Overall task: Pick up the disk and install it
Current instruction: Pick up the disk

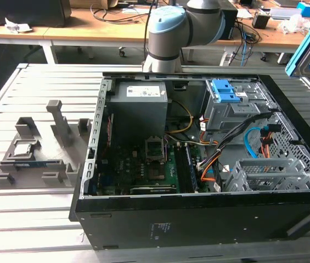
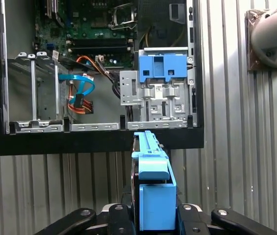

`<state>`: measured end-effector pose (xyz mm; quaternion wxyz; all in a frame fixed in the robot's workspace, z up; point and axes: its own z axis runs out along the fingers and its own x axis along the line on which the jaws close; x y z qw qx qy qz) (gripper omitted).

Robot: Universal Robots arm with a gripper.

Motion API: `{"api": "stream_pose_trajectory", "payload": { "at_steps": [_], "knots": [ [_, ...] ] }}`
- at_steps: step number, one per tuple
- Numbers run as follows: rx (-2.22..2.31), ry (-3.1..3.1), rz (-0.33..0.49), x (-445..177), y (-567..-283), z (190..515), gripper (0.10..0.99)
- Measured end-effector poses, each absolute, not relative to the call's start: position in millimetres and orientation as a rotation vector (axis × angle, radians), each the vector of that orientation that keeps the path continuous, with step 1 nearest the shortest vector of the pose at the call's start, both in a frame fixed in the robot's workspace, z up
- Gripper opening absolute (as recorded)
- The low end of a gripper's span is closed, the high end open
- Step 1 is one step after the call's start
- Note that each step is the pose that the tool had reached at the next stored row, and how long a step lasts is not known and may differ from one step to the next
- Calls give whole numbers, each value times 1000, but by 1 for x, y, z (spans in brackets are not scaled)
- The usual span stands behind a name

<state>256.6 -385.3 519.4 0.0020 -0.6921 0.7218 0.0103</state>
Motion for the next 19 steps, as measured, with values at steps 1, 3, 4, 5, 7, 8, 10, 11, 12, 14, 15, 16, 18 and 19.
{"api": "stream_pose_trajectory", "payload": {
  "at_steps": [1,3,4,5,7,8,10,11,12,14,15,16,18,19],
  "knots": [
    [-2171,2264,32,252,-387,519,365],
    [-2171,2265,32,242,-390,519,365],
    [-2171,2265,32,235,-393,519,365],
    [-2171,2264,32,228,-395,519,365],
    [-2171,2265,32,221,-398,519,365],
    [-2171,2264,32,215,-400,519,365],
    [-2171,2264,32,205,-403,519,365],
    [-2171,2264,32,201,-404,519,365],
    [-2171,2264,32,197,-405,519,365],
    [-2171,2264,32,188,-408,519,365],
    [-2171,2264,32,182,-410,519,365],
    [-2171,2264,32,177,-412,519,365],
    [-2171,2264,32,166,-417,519,365],
    [-2171,2264,32,161,-420,519,365]
  ]
}}
